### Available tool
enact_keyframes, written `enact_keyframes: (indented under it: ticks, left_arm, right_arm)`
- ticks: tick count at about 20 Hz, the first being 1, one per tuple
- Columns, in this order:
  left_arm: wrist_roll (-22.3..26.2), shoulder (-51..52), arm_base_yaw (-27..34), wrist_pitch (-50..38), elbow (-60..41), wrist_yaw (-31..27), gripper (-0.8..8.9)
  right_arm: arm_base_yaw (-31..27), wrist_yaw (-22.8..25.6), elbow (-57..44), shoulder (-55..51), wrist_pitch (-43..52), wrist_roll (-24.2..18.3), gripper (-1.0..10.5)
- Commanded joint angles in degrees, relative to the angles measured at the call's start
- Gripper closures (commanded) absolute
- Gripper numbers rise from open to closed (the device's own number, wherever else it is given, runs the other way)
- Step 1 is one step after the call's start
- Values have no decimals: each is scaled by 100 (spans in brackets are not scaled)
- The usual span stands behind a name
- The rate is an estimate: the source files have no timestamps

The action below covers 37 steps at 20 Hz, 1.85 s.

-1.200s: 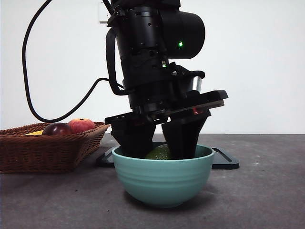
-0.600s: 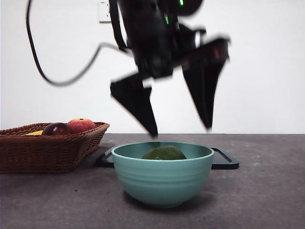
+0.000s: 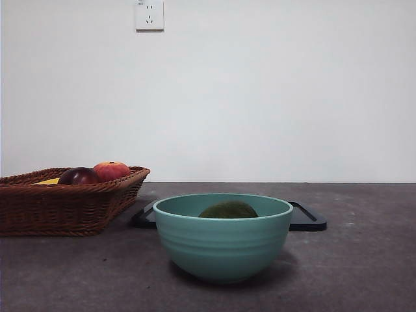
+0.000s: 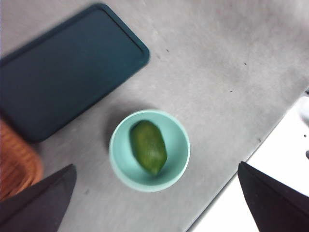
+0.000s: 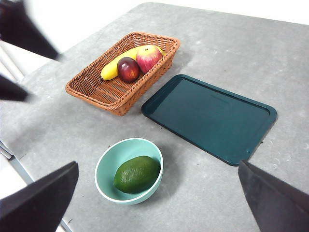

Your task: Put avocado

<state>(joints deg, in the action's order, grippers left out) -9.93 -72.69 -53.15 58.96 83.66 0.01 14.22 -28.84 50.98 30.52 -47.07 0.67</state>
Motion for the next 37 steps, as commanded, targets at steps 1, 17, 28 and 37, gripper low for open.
enact_keyframes:
  ticks: [1, 17, 28, 37]
  left_arm:
    - [90, 570, -61, 2, -363, -192, 278]
    - [-9, 5241, -57, -356, -2804, -588, 279]
    - [0, 5300, -57, -501, -2800, -588, 280]
    - [2, 5300, -57, -496, -2800, -588, 279]
  right_arm:
    - [22, -4, 90, 44, 72, 85, 321]
    - [22, 83, 90, 50, 92, 234, 321]
    - [809, 214, 96, 1709, 778, 726, 321]
    - [1821, 1143, 772, 4245, 446, 922, 321]
